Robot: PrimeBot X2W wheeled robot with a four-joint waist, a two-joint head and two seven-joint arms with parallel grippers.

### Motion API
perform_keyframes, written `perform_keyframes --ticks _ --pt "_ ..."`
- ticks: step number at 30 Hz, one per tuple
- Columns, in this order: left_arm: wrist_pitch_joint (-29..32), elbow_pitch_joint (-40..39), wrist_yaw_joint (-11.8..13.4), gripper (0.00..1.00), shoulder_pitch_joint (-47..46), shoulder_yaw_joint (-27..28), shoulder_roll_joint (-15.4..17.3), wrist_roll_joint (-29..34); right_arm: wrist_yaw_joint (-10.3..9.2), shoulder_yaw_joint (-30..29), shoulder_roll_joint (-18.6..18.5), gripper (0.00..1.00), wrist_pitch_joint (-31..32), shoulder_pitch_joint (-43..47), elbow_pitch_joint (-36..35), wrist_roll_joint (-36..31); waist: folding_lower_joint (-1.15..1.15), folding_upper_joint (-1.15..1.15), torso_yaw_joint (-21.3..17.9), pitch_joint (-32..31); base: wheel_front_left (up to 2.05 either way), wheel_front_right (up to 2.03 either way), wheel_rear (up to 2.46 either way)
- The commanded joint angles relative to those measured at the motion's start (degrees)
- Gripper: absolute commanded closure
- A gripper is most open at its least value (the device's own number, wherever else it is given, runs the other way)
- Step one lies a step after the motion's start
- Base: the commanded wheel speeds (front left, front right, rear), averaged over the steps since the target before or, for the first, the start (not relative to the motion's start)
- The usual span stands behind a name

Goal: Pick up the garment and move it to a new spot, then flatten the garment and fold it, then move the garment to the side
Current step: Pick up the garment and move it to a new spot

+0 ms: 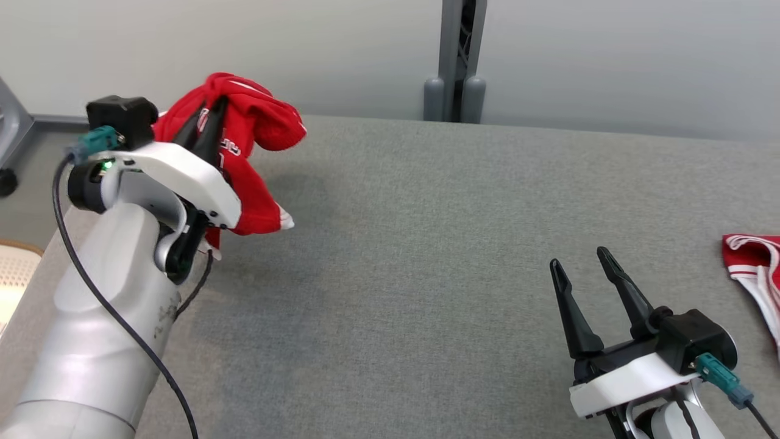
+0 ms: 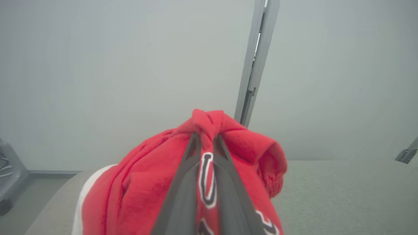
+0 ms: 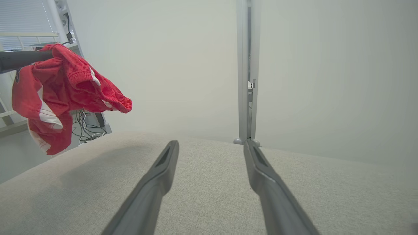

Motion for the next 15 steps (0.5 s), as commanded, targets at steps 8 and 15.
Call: perform_keyframes --ticks 8,15 --pt "-3.7 -7.3 -0.1 1.0 2.7 -7.9 0.3 -1.1 -0.02 -1.5 0.4 0.0 -0.1 1.8 0.2 -1.1 0.0 0.0 -5.8 -3.5 0.0 0.0 0.0" --pt "-5.9 -8.7 0.2 1.0 3.9 -14.2 -0.7 3.6 -0.02 -3.6 0.8 0.0 -0.1 1.5 -0.9 -2.6 0.0 0.0 -11.8 -2.8 0.0 0.0 0.0"
